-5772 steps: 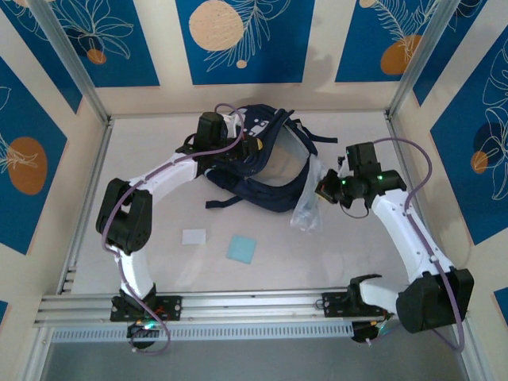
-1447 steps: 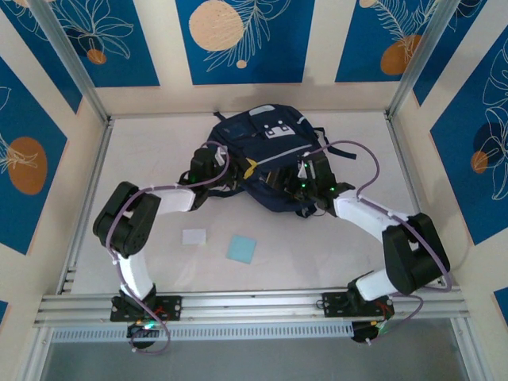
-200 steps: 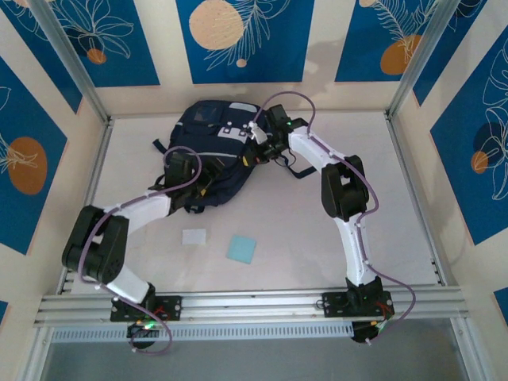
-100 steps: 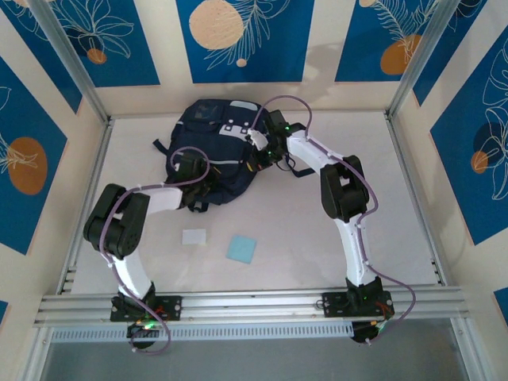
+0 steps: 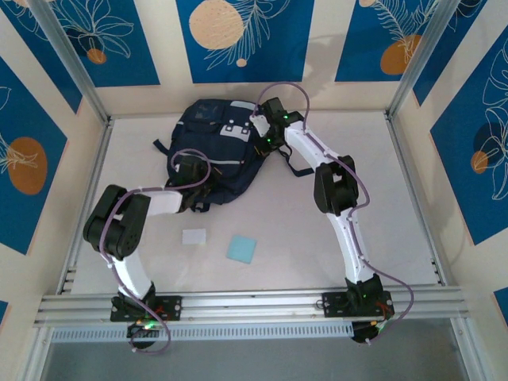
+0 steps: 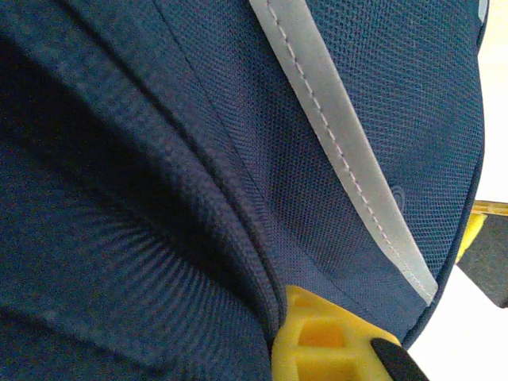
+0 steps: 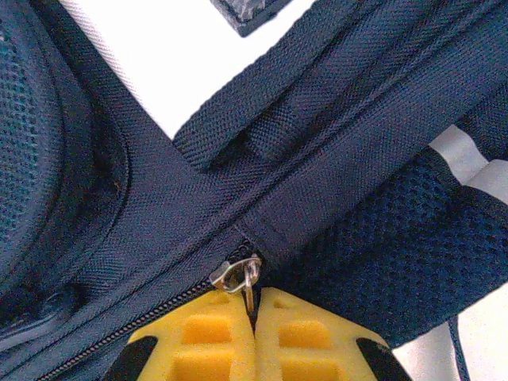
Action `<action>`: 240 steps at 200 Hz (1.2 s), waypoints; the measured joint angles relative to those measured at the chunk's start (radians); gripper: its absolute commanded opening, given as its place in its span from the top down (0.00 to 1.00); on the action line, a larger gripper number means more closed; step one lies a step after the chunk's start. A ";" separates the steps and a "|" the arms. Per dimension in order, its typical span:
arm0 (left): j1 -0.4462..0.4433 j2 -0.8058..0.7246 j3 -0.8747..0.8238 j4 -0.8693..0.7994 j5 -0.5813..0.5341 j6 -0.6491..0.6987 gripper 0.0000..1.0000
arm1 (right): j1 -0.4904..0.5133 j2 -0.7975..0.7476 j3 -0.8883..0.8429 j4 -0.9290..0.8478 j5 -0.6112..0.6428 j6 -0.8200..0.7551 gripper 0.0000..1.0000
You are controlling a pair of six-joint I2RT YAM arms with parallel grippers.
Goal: Pack the student bag
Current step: Zip the student bag at the top-center of the table, then unzip the student bag at the top-center of the table.
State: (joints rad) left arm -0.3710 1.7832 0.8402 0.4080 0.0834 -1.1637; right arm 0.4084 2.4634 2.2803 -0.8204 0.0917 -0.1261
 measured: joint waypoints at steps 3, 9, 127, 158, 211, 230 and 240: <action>0.000 -0.001 0.000 0.000 0.000 0.003 1.00 | 0.001 0.000 0.002 -0.003 0.002 0.001 1.00; 0.000 -0.002 0.000 -0.001 0.000 0.005 1.00 | 0.001 0.000 0.002 -0.005 0.006 0.004 1.00; 0.000 -0.089 0.008 -0.109 0.043 0.097 0.76 | -0.035 -0.063 -0.106 -0.005 -0.121 0.248 0.65; 0.001 -0.114 0.032 -0.200 0.116 0.142 0.48 | -0.087 -0.257 -0.360 0.124 -0.148 0.292 0.43; 0.001 -0.233 0.053 -0.351 0.179 0.245 0.38 | -0.028 -0.473 -0.497 0.268 -0.208 0.413 0.32; 0.002 -0.278 0.055 -0.411 0.169 0.310 0.39 | 0.007 -0.468 -0.511 0.302 -0.231 0.469 0.29; 0.004 -0.290 0.055 -0.431 0.158 0.340 0.41 | 0.025 -0.451 -0.508 0.317 -0.238 0.495 0.28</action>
State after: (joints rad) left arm -0.3672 1.4929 0.8948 -0.0231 0.2417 -0.8242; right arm 0.4332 2.0125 1.7721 -0.5037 -0.1459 0.3687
